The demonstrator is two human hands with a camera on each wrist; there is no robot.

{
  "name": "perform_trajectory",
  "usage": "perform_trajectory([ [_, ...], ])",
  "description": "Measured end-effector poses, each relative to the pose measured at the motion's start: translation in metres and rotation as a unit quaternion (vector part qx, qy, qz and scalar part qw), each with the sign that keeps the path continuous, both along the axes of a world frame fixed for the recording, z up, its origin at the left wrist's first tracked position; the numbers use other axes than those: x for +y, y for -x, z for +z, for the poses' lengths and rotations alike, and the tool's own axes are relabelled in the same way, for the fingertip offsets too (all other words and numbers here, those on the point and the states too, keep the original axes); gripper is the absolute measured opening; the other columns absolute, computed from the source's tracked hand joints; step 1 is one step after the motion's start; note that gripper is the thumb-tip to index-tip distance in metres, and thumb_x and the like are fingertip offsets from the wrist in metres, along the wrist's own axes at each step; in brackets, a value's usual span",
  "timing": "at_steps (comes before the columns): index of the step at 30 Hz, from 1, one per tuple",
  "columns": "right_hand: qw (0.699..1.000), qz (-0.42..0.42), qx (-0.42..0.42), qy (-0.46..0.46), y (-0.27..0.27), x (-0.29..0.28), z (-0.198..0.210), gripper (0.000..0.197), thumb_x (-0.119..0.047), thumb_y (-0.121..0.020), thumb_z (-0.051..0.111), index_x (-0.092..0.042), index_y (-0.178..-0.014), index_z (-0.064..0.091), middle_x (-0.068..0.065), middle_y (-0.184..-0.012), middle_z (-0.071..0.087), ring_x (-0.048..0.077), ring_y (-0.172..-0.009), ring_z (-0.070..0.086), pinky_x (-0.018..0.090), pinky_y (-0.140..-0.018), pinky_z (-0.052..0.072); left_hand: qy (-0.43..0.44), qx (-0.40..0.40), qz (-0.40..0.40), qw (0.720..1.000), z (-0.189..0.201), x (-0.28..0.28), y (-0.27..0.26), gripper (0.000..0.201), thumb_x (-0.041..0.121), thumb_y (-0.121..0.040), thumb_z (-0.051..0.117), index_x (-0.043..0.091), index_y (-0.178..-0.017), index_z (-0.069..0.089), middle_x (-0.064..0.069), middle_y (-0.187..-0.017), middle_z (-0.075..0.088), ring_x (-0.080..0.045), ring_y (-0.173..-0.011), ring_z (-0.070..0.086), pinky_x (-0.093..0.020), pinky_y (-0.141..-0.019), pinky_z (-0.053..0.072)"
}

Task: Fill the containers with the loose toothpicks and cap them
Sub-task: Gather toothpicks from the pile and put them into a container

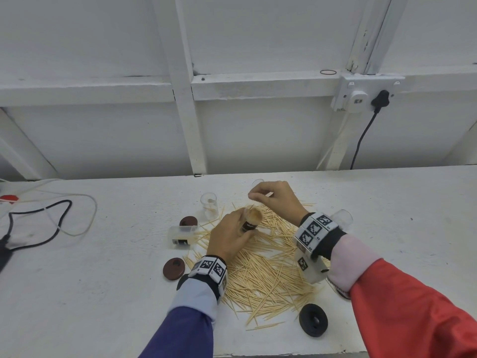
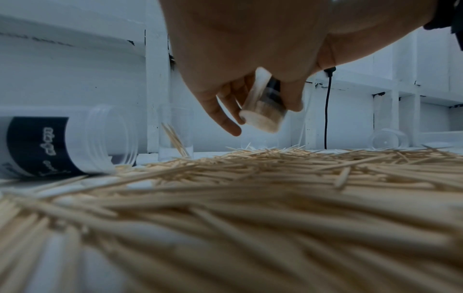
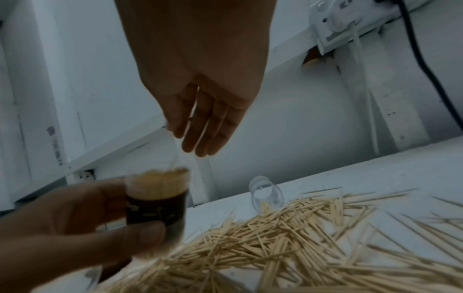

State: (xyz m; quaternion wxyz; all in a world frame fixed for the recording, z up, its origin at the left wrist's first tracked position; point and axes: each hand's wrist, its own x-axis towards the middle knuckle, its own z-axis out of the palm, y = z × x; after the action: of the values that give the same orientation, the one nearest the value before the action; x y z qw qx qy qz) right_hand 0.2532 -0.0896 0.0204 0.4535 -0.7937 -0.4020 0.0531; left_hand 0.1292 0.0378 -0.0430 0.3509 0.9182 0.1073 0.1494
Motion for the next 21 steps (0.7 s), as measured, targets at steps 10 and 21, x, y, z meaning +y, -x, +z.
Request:
perform_trajectory([
  [10, 0.924, 0.063, -0.064, 0.371, 0.008, -0.013, -0.040, 0.031, -0.027, -0.089, 0.065, -0.014, -0.117, 0.065, -0.002, -0.113, 0.064, 0.015, -0.101, 0.059, 0.030, -0.086, 0.049, -0.026, -0.022, 0.072, 0.997, -0.001, 0.001, -0.001, 0.060, 0.033, -0.081, 0.076, 0.018, -0.132, 0.047, 0.003, -0.126, 0.055, -0.014, -0.117, 0.050, -0.029, -0.083, 0.047],
  [21, 0.893, 0.042, -0.131, 0.428, 0.022, -0.005, -0.050, 0.015, -0.021, -0.085, 0.059, -0.013, -0.090, 0.070, 0.002, -0.090, 0.067, 0.021, -0.084, 0.062, 0.030, -0.068, 0.047, -0.027, -0.031, 0.083, 0.996, -0.002, 0.001, 0.000, 0.062, 0.039, -0.075, 0.080, 0.018, -0.124, 0.048, 0.002, -0.118, 0.055, -0.015, -0.107, 0.053, -0.029, -0.075, 0.048],
])
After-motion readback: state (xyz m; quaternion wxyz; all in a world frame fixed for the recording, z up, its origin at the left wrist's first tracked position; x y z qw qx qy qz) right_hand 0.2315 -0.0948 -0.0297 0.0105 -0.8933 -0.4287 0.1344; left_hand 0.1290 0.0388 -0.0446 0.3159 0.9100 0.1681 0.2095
